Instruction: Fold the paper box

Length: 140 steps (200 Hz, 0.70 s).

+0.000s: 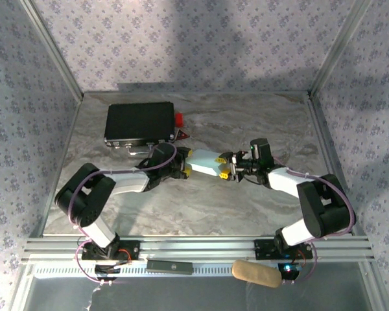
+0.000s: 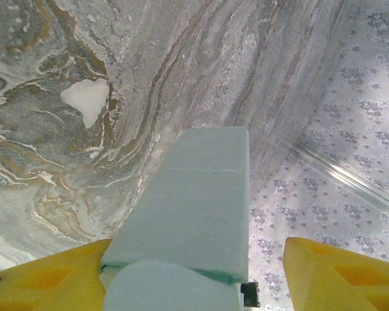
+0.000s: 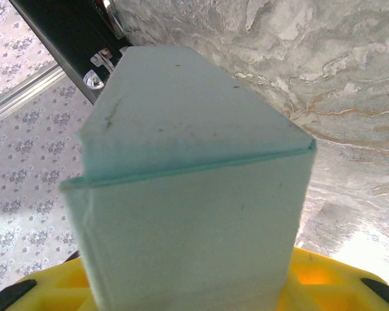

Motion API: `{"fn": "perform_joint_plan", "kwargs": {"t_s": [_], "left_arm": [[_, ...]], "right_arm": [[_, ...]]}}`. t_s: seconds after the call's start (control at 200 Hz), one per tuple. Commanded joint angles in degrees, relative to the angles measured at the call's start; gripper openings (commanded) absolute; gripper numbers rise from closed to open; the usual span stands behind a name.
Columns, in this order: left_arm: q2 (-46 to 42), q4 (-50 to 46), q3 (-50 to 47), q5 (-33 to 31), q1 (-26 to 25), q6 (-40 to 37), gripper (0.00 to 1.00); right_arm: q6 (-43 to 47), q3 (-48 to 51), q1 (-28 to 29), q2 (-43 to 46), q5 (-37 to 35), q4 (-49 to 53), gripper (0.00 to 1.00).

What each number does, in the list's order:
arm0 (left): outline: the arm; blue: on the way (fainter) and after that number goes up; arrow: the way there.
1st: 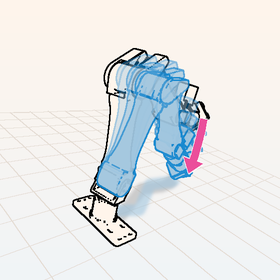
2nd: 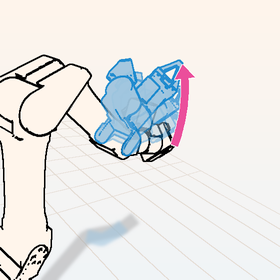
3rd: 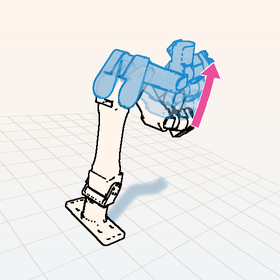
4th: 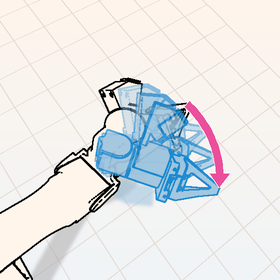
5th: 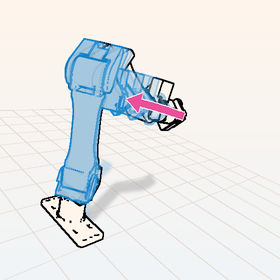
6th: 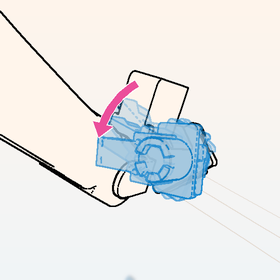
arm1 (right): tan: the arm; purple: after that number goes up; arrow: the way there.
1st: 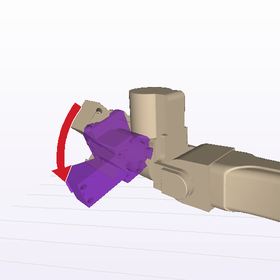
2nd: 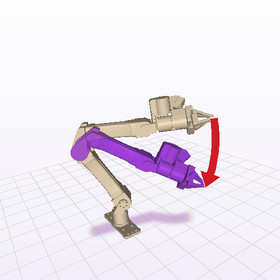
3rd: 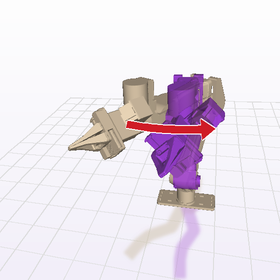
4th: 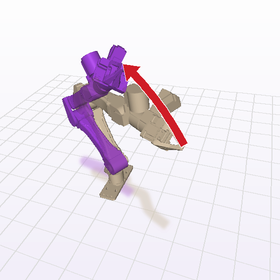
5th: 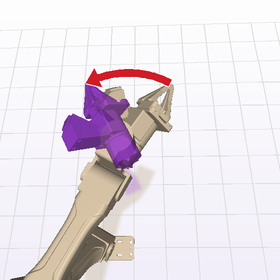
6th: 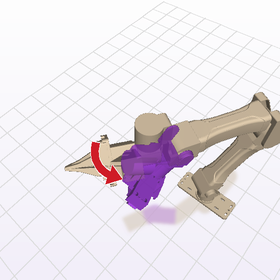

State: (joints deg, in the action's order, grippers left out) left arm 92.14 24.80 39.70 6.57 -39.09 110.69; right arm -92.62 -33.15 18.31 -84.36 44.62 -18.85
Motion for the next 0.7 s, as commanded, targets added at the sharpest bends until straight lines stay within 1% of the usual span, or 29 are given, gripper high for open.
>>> {"fn": "perform_joint_plan", "kwargs": {"t_s": [0.0, 0.055, 0.125, 0.155, 0.205, 0.34, 0.445, 0.53, 0.695], "left_arm": [[-2.9, -4.7, 1.8, -2.6, -0.4, 1.0, 0.64], [-3.8, -6.8, 2.3, -3.1, -0.4, 0.4, 0.62], [-5.0, -10.2, 3.1, -3.6, -0.5, -0.2, 0.58], [-5.4, -11.1, 3.4, -3.7, -0.5, -0.4, 0.56], [-6.0, -12.7, 4.0, -3.8, -0.5, -0.6, 0.55], [-7.4, -16.9, 5.4, -4.5, -0.5, -1.8, 0.51], [-7.7, -20.0, 6.2, -4.3, -0.6, -1.8, 0.47], [-9.0, -25.1, 7.1, -4.9, -0.6, -1.6, 0.41], [-12.1, -35.9, 9.8, -7.7, -0.9, -1.7, 0.33]], "right_arm": [[-0.9, 0.4, 0.5, 0.6, 0.6, 1.0, 0.48], [-1.2, 0.4, 0.7, 0.6, 0.5, 0.8, 0.48], [-1.2, 0.1, 1.0, 0.6, 0.3, 0.9, 0.49], [-1.2, 0.1, 1.1, 0.5, 0.3, 1.0, 0.51], [-1.2, -0.1, 1.4, 0.3, 0.3, 1.3, 0.54], [-1.2, -0.2, 1.7, 0.3, 0.2, 1.3, 0.56], [-0.7, -0.4, 1.9, 0.2, 0.0, 2.1, 0.64], [-0.2, -0.5, 1.9, 0.5, -0.1, 2.5, 0.69], [2.7, -1.4, 2.2, 2.4, -1.0, 6.9, 0.73]]}}
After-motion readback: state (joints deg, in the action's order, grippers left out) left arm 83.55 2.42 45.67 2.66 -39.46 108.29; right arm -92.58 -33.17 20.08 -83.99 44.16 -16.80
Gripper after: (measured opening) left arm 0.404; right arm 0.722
